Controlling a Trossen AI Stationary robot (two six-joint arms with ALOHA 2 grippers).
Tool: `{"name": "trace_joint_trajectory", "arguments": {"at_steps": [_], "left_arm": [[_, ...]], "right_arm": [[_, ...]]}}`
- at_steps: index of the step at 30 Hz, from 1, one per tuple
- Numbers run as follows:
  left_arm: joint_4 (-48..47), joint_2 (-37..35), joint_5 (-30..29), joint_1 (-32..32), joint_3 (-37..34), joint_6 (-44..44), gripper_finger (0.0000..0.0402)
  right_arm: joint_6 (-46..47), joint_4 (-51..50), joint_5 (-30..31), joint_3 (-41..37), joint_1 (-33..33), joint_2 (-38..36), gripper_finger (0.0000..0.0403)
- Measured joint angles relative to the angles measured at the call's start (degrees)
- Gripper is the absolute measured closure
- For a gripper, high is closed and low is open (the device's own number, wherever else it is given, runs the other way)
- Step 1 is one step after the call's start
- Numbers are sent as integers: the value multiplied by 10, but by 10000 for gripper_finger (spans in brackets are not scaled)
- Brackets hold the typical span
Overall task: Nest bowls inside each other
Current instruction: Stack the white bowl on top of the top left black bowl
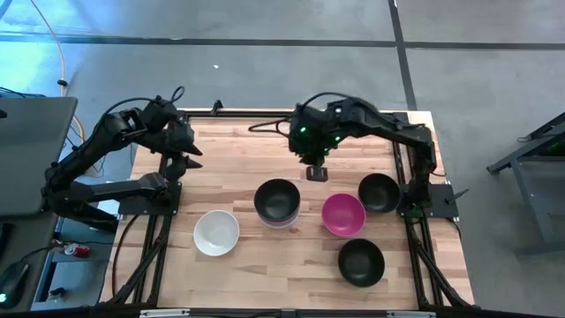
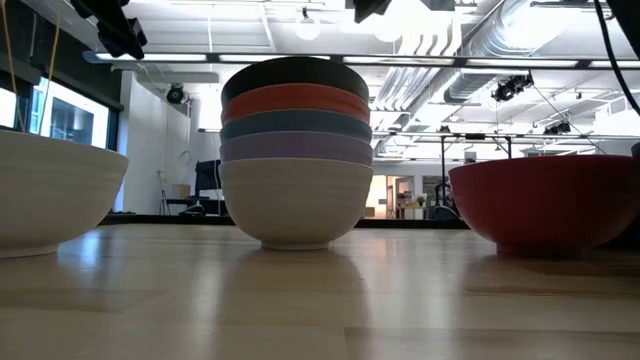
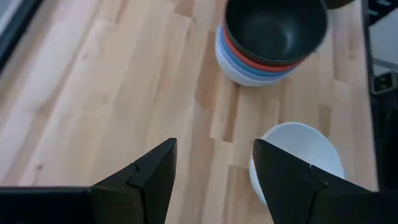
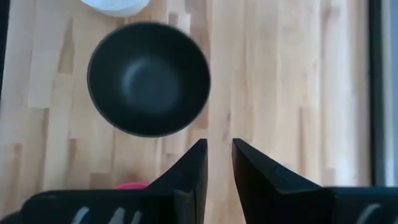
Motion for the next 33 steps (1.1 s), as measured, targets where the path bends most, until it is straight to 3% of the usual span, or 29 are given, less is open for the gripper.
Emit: {"name": "trace_joint_trajectory", "arguments": {"at_steps": [11, 17, 24, 29, 33], "left_arm": [[-21, 19, -84, -170, 0, -107, 202], [-21, 44, -143, -249, 0, -152, 202], [-21, 93, -166, -313, 0, -195, 202], [-21, 141, -184, -353, 0, -209, 202], [-20, 187, -200, -383, 0, -211, 202]], "right_arm": [[-131, 81, -1, 0, -32, -54, 336], [-168, 167, -52, 0, -56, -86, 336], [-168, 207, -117, 0, -87, -112, 336], [-185, 196, -113, 0, -100, -115, 336], [-183, 191, -53, 0, -109, -116, 336]]}}
